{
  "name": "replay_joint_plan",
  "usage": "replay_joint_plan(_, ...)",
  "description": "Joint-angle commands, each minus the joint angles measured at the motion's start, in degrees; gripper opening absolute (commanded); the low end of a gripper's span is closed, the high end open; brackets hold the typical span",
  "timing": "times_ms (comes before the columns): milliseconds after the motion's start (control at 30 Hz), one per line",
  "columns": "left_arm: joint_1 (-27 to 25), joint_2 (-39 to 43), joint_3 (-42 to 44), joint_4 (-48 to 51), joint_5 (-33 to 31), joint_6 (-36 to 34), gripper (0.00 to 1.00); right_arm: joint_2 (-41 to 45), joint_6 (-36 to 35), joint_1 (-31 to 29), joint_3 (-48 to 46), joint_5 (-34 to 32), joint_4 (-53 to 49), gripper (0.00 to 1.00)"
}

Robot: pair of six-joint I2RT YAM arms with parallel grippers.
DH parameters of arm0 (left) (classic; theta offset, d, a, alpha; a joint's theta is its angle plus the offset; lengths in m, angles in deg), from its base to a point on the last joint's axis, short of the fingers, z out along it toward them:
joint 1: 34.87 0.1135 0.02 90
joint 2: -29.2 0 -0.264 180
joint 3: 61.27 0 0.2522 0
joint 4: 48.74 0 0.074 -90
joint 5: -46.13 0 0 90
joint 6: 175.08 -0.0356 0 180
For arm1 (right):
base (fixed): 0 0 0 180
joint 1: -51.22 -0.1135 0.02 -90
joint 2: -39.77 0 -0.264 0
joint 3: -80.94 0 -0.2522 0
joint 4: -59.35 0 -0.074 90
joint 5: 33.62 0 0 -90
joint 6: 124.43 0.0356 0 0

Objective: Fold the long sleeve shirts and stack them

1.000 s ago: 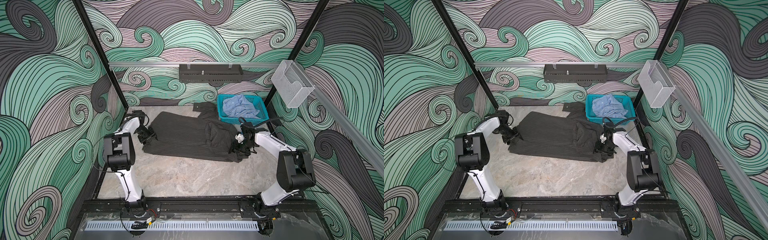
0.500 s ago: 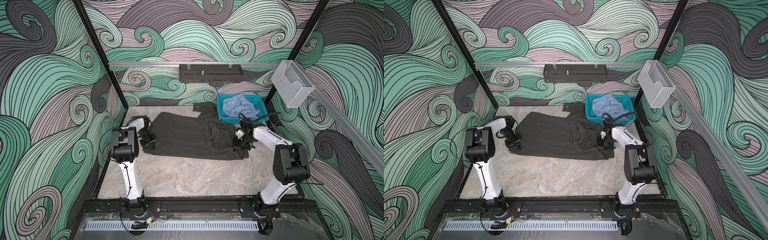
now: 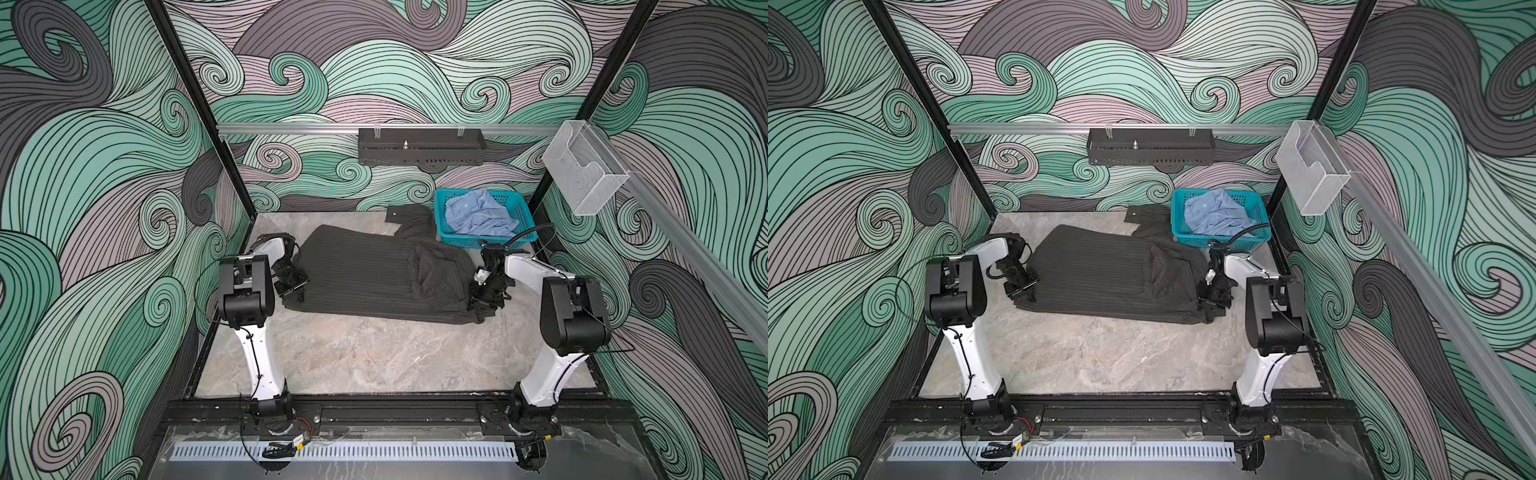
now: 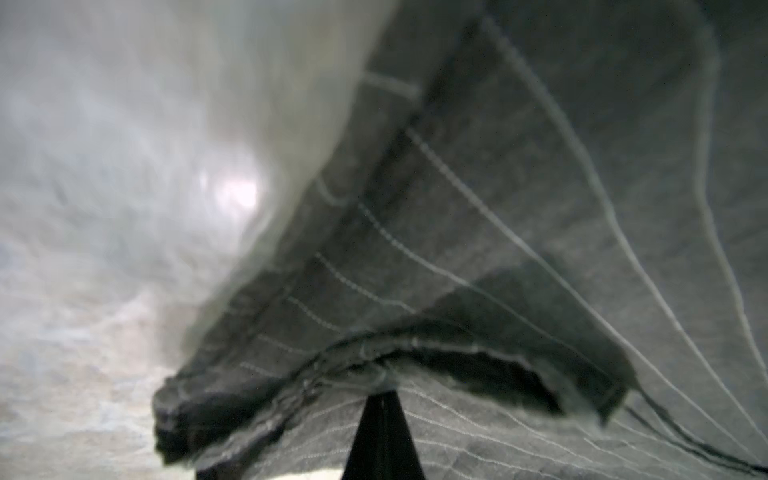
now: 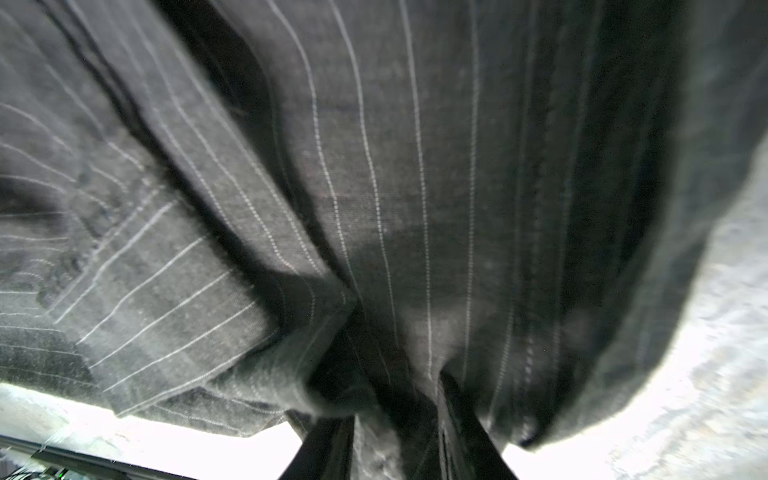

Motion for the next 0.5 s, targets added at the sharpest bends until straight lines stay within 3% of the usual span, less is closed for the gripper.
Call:
replay_joint_plan(0,0.7,2.2,7.6,-0.3,1.9,1.4,0.11,-0.1,1.6,-0.5,-1.9,1.0,-2.2,0.34)
replay_joint_plan(233,2.4,11.9,16.5,-1.3,4.6,2.0,0.22,4.8,3.1,-0.6,-6.7,-0.2,-5.1,0.33)
replay_joint_plan(400,1.2,18.9,11.1,0.9,6.9,2.1,0.53,10.2,3.4,-0.7,-6.7,1.3,-5.6,0.36)
replay_joint_plan(467,-2.0,21.4,6.3,2.1,6.8,2.2,0.58,13.3,4.0,-0.9,-5.6,1.1,-6.1,0.43)
